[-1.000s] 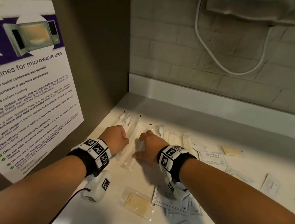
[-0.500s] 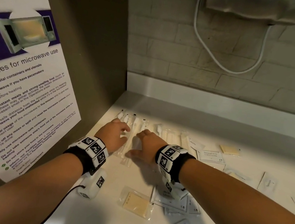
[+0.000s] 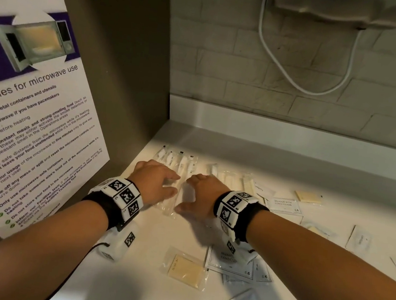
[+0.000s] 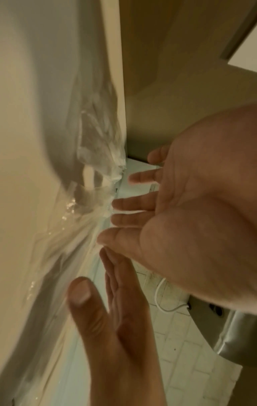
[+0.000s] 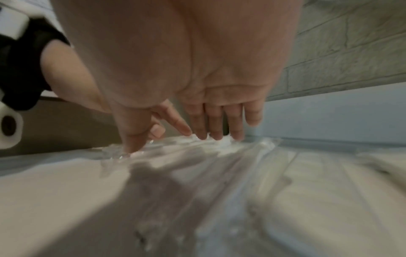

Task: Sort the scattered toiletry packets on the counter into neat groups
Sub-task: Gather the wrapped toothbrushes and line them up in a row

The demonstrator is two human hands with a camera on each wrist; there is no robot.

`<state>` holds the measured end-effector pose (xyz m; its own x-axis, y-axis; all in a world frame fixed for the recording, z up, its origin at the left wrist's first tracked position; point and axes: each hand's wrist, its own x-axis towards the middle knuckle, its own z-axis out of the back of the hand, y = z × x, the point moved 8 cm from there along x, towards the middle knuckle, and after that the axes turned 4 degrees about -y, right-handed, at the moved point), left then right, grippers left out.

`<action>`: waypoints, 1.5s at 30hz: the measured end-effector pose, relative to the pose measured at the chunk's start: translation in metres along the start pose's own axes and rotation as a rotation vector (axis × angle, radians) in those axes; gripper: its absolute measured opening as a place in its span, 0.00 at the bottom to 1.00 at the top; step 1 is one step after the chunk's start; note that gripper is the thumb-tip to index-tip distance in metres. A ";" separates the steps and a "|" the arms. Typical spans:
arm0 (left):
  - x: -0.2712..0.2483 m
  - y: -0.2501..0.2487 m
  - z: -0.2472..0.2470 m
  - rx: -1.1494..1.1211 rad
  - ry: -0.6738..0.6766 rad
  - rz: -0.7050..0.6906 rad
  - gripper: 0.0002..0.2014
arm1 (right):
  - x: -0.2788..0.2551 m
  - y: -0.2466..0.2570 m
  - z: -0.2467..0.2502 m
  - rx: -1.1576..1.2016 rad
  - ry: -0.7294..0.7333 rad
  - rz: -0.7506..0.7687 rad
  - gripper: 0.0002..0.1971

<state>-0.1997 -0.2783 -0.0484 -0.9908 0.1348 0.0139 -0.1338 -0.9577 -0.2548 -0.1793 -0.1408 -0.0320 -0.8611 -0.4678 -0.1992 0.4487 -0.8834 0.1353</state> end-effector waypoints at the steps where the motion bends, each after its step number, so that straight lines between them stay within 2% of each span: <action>1: -0.001 -0.006 0.001 0.006 -0.003 -0.035 0.25 | -0.002 -0.006 0.005 -0.022 -0.029 -0.017 0.38; 4: -0.005 -0.024 -0.002 0.087 0.071 -0.137 0.22 | -0.010 -0.028 0.015 -0.112 -0.052 -0.074 0.28; 6: -0.006 -0.031 -0.004 0.124 0.105 -0.168 0.22 | -0.014 -0.036 0.014 -0.135 -0.019 -0.082 0.25; 18: -0.003 -0.046 0.001 0.132 0.099 -0.152 0.23 | -0.019 -0.017 0.000 -0.065 0.204 -0.017 0.24; 20: -0.004 -0.043 0.001 0.136 0.106 -0.143 0.23 | -0.018 -0.020 0.001 -0.036 0.187 -0.011 0.24; 26: -0.004 -0.034 -0.005 0.119 0.129 -0.120 0.24 | -0.010 -0.031 0.005 0.044 0.096 -0.072 0.31; 31: -0.006 -0.041 0.009 0.111 0.043 -0.140 0.20 | -0.010 -0.027 0.006 -0.005 -0.009 -0.051 0.35; 36: -0.013 -0.040 -0.001 0.139 0.141 -0.163 0.25 | -0.018 -0.028 -0.008 -0.025 0.096 -0.036 0.39; 45: -0.013 -0.044 -0.001 0.174 0.163 -0.152 0.27 | -0.019 -0.035 -0.016 0.027 0.148 -0.040 0.43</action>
<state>-0.1809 -0.2376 -0.0385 -0.9445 0.3056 -0.1204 -0.2960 -0.9508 -0.0916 -0.1745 -0.1012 -0.0486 -0.8323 -0.4331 -0.3460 0.4065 -0.9012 0.1504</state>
